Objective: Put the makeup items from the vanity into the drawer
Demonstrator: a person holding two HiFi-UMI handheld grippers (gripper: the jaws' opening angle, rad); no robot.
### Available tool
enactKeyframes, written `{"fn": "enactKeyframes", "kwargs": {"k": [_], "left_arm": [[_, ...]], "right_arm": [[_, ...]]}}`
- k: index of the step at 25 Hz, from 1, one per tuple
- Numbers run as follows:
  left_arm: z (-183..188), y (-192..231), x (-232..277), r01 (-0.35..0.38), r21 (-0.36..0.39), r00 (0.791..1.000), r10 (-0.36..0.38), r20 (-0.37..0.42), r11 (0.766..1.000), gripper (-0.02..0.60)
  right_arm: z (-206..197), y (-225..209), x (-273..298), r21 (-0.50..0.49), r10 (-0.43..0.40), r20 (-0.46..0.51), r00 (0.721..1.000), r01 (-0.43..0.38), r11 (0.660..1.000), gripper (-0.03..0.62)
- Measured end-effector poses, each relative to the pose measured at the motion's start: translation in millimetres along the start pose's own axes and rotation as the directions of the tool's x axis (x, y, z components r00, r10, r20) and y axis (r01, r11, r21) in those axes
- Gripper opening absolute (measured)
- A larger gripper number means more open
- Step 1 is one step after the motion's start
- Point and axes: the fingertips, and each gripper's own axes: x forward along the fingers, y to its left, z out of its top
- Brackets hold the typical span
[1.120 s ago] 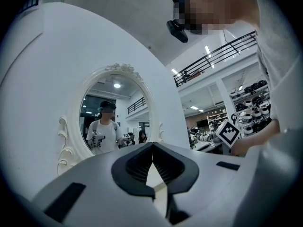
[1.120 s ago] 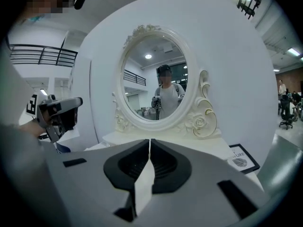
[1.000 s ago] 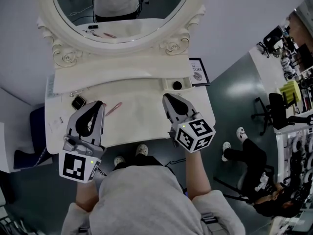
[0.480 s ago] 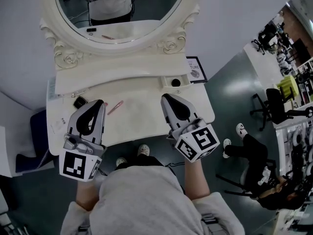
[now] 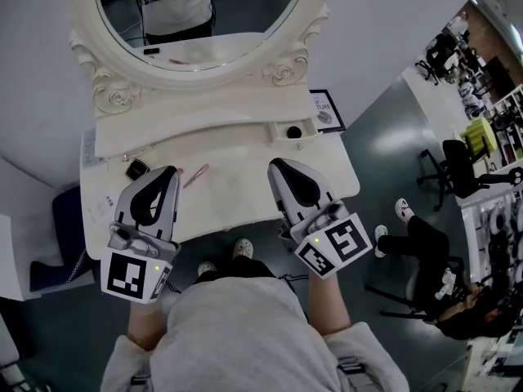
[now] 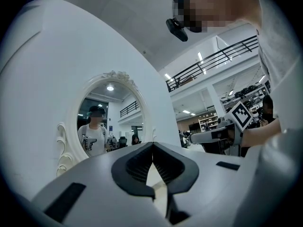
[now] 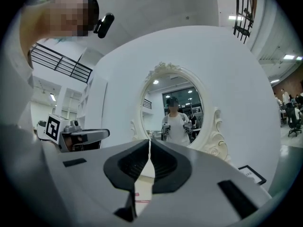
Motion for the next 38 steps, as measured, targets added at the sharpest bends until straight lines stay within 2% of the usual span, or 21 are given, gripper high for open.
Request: {"fn": "enactKeyframes", "kwargs": {"k": [12, 28, 38], "left_arm": [[5.9, -4.2, -18.7, 0.027, -0.011, 1.0, -0.027, 0.009, 1.0, 0.015], [10.3, -5.3, -36.6, 0.043, -0.012, 0.999, -0.043, 0.02, 0.999, 0.015], [12.5, -5.8, -40.8, 0.062, -0.019, 0.998, -0.061, 0.033, 0.998, 0.015]], "right_arm": [[10.0, 30.6, -14.9, -0.04, -0.014, 0.052, 0.999, 0.016, 0.999, 0.028], [15.3, 53.0, -25.7, -0.016, -0.026, 0.101, 0.995, 0.028, 0.999, 0.028], [15.5, 60.3, -26.1, -0.021, -0.034, 0.098, 0.995, 0.036, 0.999, 0.028]]}}
